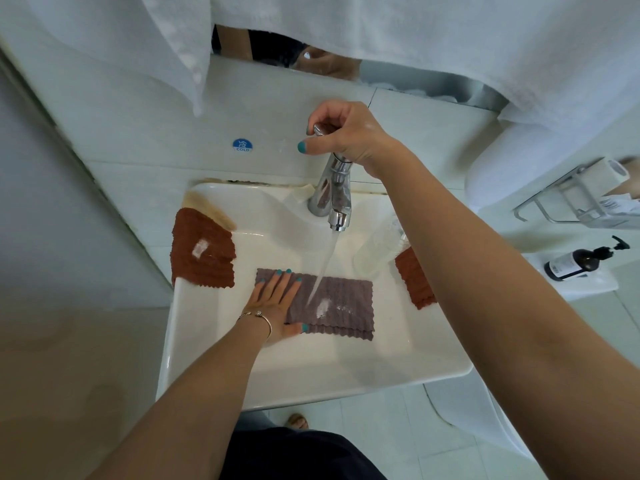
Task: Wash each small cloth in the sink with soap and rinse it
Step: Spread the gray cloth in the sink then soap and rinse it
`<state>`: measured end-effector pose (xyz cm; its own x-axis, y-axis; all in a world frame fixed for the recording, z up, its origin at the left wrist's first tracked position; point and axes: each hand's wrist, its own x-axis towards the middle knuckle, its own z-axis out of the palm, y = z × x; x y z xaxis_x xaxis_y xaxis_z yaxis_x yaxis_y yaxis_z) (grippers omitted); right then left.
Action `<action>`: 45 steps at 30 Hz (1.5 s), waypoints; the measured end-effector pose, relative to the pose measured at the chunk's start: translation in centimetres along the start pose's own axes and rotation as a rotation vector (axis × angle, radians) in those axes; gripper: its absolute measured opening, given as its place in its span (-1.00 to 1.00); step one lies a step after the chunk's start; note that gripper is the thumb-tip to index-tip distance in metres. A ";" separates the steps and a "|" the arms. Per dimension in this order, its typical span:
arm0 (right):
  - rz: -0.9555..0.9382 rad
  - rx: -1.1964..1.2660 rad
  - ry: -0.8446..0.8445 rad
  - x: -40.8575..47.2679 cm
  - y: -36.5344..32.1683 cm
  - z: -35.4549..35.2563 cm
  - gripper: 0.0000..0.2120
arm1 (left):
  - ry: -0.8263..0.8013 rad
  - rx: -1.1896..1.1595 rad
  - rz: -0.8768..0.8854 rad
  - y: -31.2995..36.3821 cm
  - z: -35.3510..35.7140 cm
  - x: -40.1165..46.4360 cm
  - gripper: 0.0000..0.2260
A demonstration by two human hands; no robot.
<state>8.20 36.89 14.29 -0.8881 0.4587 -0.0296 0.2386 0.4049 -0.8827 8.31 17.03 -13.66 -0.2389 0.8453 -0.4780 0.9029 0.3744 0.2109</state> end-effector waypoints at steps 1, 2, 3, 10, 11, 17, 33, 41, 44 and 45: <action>-0.005 -0.008 0.000 -0.1 -0.1 0.1 -0.76 | 0.001 0.001 -0.001 0.0 0.0 0.0 -0.16; -0.020 -0.024 0.007 -0.3 -0.2 0.2 -0.76 | 0.002 0.001 -0.002 0.0 0.0 -0.1 -0.16; -0.041 -0.045 0.024 -0.5 -0.2 0.2 -0.76 | 0.001 0.002 -0.003 0.0 -0.1 -0.1 -0.16; -0.177 -0.043 0.410 -6.6 2.1 1.0 -0.58 | -0.002 0.007 -0.015 0.1 -0.2 -0.4 -0.16; -0.164 0.010 0.441 -8.1 2.8 1.7 -0.58 | -0.001 0.018 -0.017 0.1 -0.3 -0.4 -0.16; 0.037 0.211 0.467 -16.1 9.4 5.1 -0.67 | 0.013 0.026 -0.048 0.5 -0.3 -0.6 -0.16; 0.137 -1.027 -0.563 -16.0 23.4 11.0 -0.25 | -0.105 0.073 -0.249 -1.3 0.6 -6.4 -0.10; 0.427 -1.059 -0.527 -19.0 24.6 7.0 -0.22 | -0.113 0.040 -0.126 0.6 -0.7 -2.7 -0.02; 0.500 -1.120 -0.486 -21.1 25.6 4.5 -0.23 | -0.071 0.039 -0.029 2.2 -1.0 -0.7 -0.14; 0.497 -1.146 -0.475 -21.7 25.9 3.9 -0.22 | -0.052 0.045 0.004 2.5 -1.0 -0.4 -0.19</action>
<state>32.14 34.31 -9.75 -0.6052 0.5267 -0.5970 0.5591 0.8150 0.1522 10.34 18.04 -12.12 -0.2176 0.8253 -0.5211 0.9193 0.3527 0.1748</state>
